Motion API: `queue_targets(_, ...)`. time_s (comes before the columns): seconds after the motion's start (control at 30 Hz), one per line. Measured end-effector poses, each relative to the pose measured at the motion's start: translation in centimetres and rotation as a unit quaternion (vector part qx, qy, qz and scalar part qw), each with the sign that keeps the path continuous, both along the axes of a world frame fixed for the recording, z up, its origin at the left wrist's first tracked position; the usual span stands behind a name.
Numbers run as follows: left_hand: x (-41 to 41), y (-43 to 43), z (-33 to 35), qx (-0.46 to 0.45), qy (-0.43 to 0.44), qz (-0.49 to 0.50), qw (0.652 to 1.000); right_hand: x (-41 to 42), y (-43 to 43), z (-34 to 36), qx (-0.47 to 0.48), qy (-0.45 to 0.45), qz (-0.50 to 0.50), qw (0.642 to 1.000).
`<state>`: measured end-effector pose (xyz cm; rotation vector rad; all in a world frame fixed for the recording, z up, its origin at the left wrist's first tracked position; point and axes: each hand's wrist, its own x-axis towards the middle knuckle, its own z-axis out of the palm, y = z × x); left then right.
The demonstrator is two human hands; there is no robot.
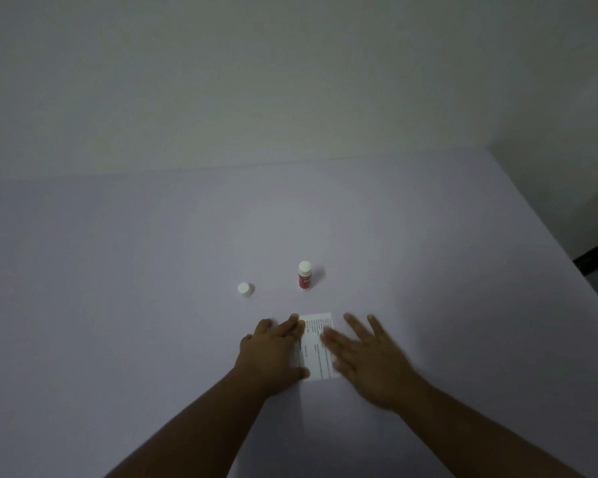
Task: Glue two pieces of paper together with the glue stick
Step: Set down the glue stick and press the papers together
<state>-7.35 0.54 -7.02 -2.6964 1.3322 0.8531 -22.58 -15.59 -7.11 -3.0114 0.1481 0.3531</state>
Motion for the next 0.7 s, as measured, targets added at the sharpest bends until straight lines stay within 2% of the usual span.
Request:
queue_targets(0.1, -0.2, 0.0, 0.2, 0.008, 0.004, -0.008, 1.0, 2.1, -1.1, -0.8, -0.004, -0.008, -0.044, 0.999)
queue_targets(0.23, 0.2, 0.0, 0.8, -0.015, 0.005, -0.001, 1.0, 2.8, -1.3, -1.2, 0.01, -0.024, -0.048, 0.999)
queue_targets(0.53, 0.8, -0.7, 2.3, -0.059, 0.047, 0.062, 0.995, 4.2, -1.8, 0.3, 0.105, -0.051, -0.075, 0.99)
queue_targets(0.7, 0.9, -0.8, 2.6, -0.048, 0.048, 0.063, 0.996, 4.6, -2.3, 0.5, 0.116, -0.067, -0.082, 0.988)
